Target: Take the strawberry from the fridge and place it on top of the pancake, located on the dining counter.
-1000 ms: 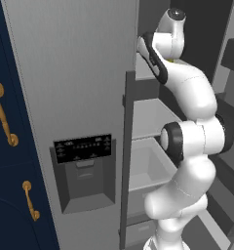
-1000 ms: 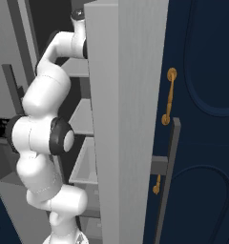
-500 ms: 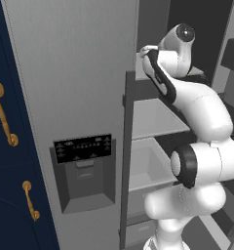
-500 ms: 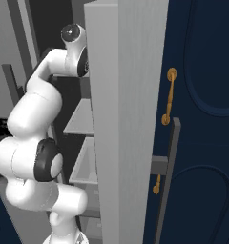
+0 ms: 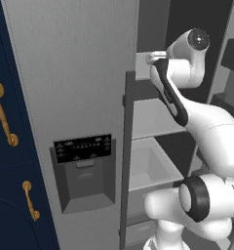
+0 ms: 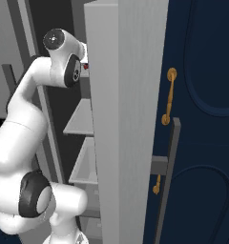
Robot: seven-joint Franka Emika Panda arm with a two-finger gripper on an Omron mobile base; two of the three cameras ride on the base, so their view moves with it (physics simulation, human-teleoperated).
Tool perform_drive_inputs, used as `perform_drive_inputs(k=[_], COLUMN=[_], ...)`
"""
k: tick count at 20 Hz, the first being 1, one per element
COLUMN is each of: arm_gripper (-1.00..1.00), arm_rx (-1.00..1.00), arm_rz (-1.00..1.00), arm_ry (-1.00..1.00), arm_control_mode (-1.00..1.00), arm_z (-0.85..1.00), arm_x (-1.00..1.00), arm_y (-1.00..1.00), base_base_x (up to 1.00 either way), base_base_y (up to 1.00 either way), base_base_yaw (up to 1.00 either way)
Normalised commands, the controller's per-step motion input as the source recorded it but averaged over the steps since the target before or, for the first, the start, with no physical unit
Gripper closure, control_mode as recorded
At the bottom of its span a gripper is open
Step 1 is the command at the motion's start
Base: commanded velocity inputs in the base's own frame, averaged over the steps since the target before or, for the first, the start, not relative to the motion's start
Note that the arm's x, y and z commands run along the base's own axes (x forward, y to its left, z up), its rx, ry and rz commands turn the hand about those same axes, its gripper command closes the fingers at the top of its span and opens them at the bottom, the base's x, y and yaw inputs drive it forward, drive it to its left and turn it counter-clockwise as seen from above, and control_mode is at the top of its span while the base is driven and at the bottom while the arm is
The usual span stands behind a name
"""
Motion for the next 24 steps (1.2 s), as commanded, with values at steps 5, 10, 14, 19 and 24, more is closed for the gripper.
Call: perform_drive_inputs(k=[5,10,14,19,24], arm_gripper=[1.00,1.00,1.00,1.00,1.00], arm_rx=[0.00,0.00,0.00,0.00,0.00], arm_rz=[0.00,0.00,0.00,0.00,0.00], arm_ry=[0.01,0.00,0.00,0.00,0.00], arm_control_mode=[-1.00,-1.00,-1.00,-1.00,-1.00], arm_z=[0.16,0.00,0.00,0.00,-0.01], arm_x=[-0.85,-0.94,-1.00,-0.97,-0.95], arm_y=[0.03,0.16,0.13,0.04,0.01], base_base_x=[0.00,0.00,0.00,0.00,0.00], base_base_y=[0.00,0.00,0.00,0.00,0.00], base_base_yaw=[0.00,0.00,0.00,0.00,0.00])
